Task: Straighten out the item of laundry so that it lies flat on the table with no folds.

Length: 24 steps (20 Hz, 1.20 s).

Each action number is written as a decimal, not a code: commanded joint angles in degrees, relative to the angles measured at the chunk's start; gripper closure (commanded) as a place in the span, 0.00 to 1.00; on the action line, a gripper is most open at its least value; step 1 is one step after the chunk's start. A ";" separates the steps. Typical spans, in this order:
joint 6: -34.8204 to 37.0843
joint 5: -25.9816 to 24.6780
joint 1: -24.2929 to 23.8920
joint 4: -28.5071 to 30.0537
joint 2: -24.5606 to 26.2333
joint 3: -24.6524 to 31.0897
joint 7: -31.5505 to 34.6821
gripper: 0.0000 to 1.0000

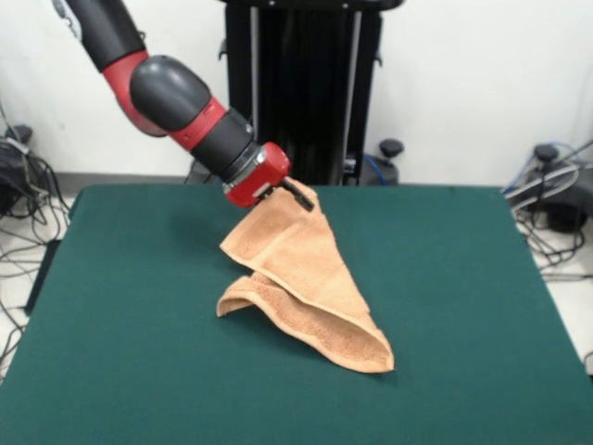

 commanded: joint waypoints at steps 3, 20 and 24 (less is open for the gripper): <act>3.35 -0.72 0.82 -9.56 2.33 5.59 -1.67 0.00; 5.55 -2.52 4.16 -14.42 -1.42 4.82 -2.99 0.00; 5.76 -2.68 4.05 -14.25 -1.62 4.80 -2.91 0.00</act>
